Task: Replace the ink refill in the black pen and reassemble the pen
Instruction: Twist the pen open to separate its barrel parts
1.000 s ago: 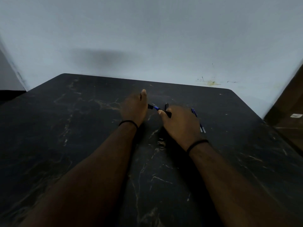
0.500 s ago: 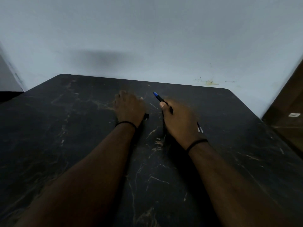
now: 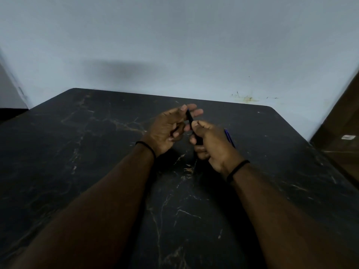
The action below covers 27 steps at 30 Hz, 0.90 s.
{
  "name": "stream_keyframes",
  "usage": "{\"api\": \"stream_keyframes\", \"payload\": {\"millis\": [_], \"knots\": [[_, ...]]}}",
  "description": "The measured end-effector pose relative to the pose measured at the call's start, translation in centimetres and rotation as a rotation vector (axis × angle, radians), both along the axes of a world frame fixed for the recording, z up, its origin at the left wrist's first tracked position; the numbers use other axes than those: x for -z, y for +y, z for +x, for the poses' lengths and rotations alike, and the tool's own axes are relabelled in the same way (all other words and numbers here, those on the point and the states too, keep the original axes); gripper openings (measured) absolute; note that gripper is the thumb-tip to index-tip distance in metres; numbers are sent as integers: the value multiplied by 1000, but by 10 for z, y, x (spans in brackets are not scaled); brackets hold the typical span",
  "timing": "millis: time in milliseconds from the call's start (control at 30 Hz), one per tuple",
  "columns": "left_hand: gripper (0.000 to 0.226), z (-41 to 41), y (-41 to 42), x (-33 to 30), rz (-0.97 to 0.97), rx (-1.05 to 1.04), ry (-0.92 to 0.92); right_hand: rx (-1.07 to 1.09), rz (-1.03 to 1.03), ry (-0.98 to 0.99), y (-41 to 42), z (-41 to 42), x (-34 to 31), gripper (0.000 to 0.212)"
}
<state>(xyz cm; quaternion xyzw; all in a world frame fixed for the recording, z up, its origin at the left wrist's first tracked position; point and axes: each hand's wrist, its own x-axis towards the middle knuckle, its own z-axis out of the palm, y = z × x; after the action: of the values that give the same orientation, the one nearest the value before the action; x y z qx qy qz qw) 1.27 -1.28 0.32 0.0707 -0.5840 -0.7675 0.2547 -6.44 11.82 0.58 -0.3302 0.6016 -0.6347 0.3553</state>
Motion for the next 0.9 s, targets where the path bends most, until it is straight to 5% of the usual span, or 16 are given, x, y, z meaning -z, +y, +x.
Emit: {"api": "stream_keyframes", "payload": {"millis": [167, 300, 600, 900], "knots": [[29, 2, -5, 1, 39, 114, 39, -190, -20, -321, 5, -2, -9, 32], [26, 1, -4, 2, 29, 127, 39, -223, -21, -361, 6, -2, -10, 30], [23, -3, 1, 3, 32, -44, 39, -141, -7, -202, 0, 2, -7, 32], [23, -5, 0, 3, 15, -82, 99, 88, -13, 223, -5, 7, -4, 33]]}}
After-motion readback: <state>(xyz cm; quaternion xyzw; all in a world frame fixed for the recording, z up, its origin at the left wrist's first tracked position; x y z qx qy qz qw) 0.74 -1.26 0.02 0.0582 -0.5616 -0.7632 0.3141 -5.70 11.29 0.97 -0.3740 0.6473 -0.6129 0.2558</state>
